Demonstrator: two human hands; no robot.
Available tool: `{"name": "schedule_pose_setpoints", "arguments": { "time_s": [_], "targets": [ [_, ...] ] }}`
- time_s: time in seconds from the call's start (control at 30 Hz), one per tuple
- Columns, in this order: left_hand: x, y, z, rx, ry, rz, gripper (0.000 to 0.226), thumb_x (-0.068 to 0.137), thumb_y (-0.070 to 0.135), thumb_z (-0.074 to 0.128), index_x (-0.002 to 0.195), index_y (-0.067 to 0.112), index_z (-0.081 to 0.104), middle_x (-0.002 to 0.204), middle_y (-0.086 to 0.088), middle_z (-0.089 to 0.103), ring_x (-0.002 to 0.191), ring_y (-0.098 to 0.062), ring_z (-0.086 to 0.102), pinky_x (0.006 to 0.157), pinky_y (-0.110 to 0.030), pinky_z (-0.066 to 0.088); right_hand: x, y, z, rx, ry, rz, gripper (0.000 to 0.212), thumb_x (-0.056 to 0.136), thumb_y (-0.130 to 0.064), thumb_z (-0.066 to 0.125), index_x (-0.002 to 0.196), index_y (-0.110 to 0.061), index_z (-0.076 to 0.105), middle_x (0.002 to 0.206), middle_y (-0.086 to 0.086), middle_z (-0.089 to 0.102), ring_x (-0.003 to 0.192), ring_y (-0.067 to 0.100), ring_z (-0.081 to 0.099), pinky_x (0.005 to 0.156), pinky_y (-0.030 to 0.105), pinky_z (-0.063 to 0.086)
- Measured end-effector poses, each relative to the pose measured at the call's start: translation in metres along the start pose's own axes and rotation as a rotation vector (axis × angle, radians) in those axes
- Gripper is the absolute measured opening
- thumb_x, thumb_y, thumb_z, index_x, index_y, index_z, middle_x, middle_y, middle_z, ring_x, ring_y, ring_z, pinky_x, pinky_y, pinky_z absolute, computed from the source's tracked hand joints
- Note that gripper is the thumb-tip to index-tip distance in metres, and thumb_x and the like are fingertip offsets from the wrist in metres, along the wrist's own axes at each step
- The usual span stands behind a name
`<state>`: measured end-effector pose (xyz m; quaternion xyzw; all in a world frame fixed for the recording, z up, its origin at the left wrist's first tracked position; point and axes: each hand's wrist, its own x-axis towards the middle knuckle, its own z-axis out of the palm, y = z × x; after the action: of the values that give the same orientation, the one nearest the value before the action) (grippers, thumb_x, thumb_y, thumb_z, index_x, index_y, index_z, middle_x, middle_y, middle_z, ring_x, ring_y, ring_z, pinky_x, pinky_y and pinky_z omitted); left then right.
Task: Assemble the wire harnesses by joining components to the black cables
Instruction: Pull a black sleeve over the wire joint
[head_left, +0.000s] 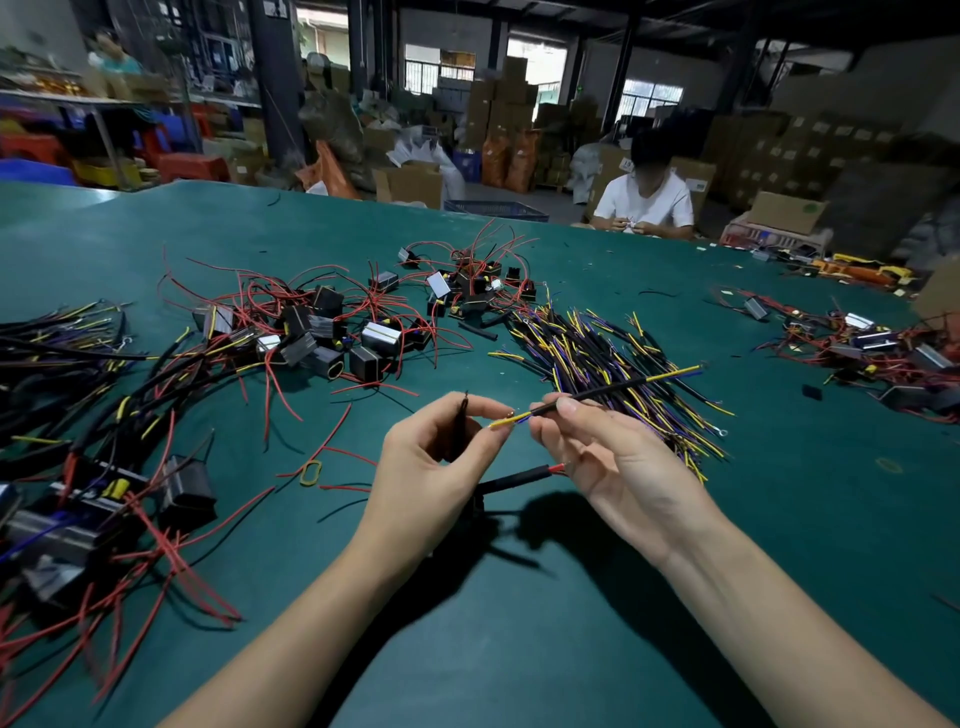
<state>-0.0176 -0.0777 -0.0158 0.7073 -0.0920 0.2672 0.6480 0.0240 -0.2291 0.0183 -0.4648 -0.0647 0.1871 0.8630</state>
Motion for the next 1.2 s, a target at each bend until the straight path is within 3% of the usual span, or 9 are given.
{"name": "schedule_pose_setpoints", "arguments": {
  "time_s": [0.1, 0.23, 0.43, 0.57, 0.67, 0.83, 0.93, 1.03, 1.2],
  "targets": [
    [0.000, 0.001, 0.000, -0.011, -0.004, -0.012, 0.010, 0.088, 0.008, 0.065, 0.081, 0.016, 0.066, 0.062, -0.015, 0.048, 0.056, -0.011, 0.038, 0.052, -0.021, 0.031, 0.000, 0.003, 0.001, -0.020, 0.025, 0.019, 0.012, 0.086, -0.005, 0.059, 0.091, 0.004, 0.064, 0.075, 0.010, 0.071, 0.066, 0.014, 0.070, 0.058, 0.014, 0.053],
    [0.000, 0.000, -0.002, -0.065, 0.014, -0.074, 0.013, 0.089, 0.007, 0.062, 0.079, 0.015, 0.064, 0.059, 0.012, 0.051, 0.056, -0.004, 0.040, 0.054, -0.016, 0.034, -0.002, 0.006, -0.001, -0.295, 0.075, -0.009, 0.025, 0.073, -0.025, 0.069, 0.082, -0.002, 0.066, 0.071, 0.008, 0.070, 0.054, 0.011, 0.061, 0.046, 0.016, 0.045],
    [0.002, -0.002, -0.004, -0.141, 0.042, -0.167, 0.018, 0.090, 0.011, 0.061, 0.075, 0.019, 0.065, 0.055, 0.012, 0.044, 0.054, -0.007, 0.035, 0.051, -0.017, 0.030, -0.005, 0.000, -0.002, -0.634, 0.105, -0.179, 0.035, 0.073, -0.048, 0.065, 0.063, -0.015, 0.073, 0.054, 0.003, 0.063, 0.036, 0.010, 0.044, 0.038, 0.014, 0.031],
    [0.003, -0.002, -0.003, -0.147, 0.031, -0.187, 0.014, 0.090, 0.011, 0.062, 0.077, 0.015, 0.064, 0.053, 0.014, 0.045, 0.052, -0.004, 0.035, 0.050, -0.013, 0.031, -0.001, -0.002, 0.001, -0.874, 0.011, -0.516, 0.007, 0.078, -0.027, 0.075, 0.074, -0.021, 0.076, 0.066, -0.009, 0.065, 0.056, 0.005, 0.045, 0.055, 0.014, 0.037],
    [0.003, -0.001, -0.004, -0.152, 0.002, -0.184, 0.016, 0.091, 0.008, 0.060, 0.077, 0.015, 0.064, 0.052, 0.015, 0.046, 0.050, -0.003, 0.035, 0.049, -0.011, 0.031, 0.006, 0.000, 0.004, -1.135, -0.048, -0.603, 0.013, 0.075, -0.019, 0.079, 0.081, -0.030, 0.075, 0.082, -0.014, 0.068, 0.082, 0.002, 0.054, 0.072, 0.017, 0.039],
    [0.002, 0.000, -0.003, -0.130, -0.046, -0.130, 0.013, 0.092, 0.009, 0.057, 0.081, 0.014, 0.062, 0.056, 0.016, 0.048, 0.052, -0.001, 0.038, 0.050, -0.011, 0.032, 0.007, 0.003, 0.007, -0.894, -0.148, -0.446, 0.020, 0.082, -0.009, 0.073, 0.073, -0.027, 0.073, 0.070, -0.003, 0.068, 0.065, 0.007, 0.056, 0.054, 0.019, 0.046],
    [0.000, 0.002, 0.000, -0.138, -0.037, -0.102, 0.021, 0.091, 0.029, 0.056, 0.081, 0.012, 0.060, 0.059, 0.013, 0.047, 0.053, -0.002, 0.037, 0.049, -0.009, 0.031, 0.010, 0.000, 0.004, -0.924, -0.157, -0.450, 0.015, 0.081, -0.011, 0.073, 0.074, -0.024, 0.073, 0.071, 0.012, 0.066, 0.064, 0.018, 0.051, 0.053, 0.036, 0.043],
    [0.002, 0.000, -0.001, -0.166, -0.004, -0.129, 0.028, 0.088, 0.035, 0.054, 0.076, 0.011, 0.061, 0.058, 0.004, 0.038, 0.053, -0.008, 0.031, 0.049, -0.015, 0.028, 0.010, -0.001, 0.003, -0.932, -0.171, -0.405, 0.013, 0.081, -0.011, 0.073, 0.075, -0.022, 0.074, 0.067, 0.000, 0.065, 0.063, 0.010, 0.051, 0.051, 0.027, 0.046],
    [0.003, -0.006, -0.002, -0.090, -0.052, -0.143, 0.018, 0.093, 0.015, 0.056, 0.076, 0.015, 0.063, 0.054, 0.014, 0.043, 0.052, -0.005, 0.035, 0.051, -0.017, 0.030, 0.011, 0.002, 0.001, -0.762, -0.111, -0.399, 0.012, 0.080, -0.005, 0.072, 0.075, -0.016, 0.073, 0.065, -0.004, 0.068, 0.062, 0.005, 0.059, 0.063, 0.013, 0.046]
  ]
}}
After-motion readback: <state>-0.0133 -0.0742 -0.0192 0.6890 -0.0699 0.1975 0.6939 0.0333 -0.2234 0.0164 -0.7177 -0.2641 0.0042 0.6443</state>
